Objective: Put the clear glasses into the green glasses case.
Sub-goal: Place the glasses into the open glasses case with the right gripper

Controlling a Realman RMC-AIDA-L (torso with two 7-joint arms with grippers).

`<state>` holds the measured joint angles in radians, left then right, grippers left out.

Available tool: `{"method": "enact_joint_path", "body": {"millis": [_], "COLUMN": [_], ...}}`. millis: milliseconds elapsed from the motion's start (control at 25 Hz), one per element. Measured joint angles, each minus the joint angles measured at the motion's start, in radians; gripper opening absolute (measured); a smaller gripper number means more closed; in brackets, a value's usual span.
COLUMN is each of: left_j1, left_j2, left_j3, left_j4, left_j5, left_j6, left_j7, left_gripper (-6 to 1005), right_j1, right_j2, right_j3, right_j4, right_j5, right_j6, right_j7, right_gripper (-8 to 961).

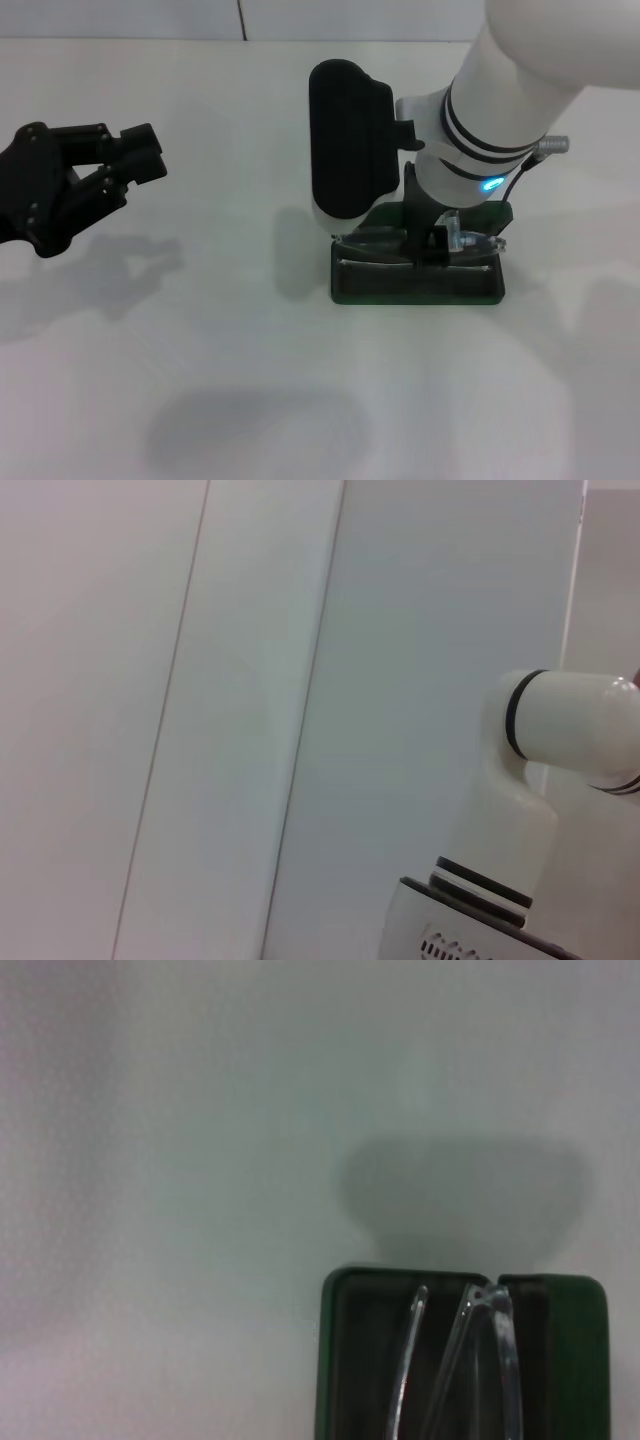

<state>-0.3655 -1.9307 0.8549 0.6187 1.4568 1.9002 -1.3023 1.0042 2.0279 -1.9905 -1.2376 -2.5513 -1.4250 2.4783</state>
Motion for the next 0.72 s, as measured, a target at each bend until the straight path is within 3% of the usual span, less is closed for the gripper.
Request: {"method": "enact_joint_path", "body": {"millis": [720], "left_j1": [0.010], "left_j2": [-0.002], "left_j3": [-0.002], "left_j4": [-0.001], "left_j5": [-0.007], "left_j6": [0.000], "left_j7": [0.011], "left_gripper": [193], "right_j1": [0.008], "right_j2": [0.000], "right_j3": [-0.061], "right_j4": [-0.005], "right_j5": [-0.035], "right_j6": [0.024], "right_j7": [0.036], "right_gripper": [137]}}
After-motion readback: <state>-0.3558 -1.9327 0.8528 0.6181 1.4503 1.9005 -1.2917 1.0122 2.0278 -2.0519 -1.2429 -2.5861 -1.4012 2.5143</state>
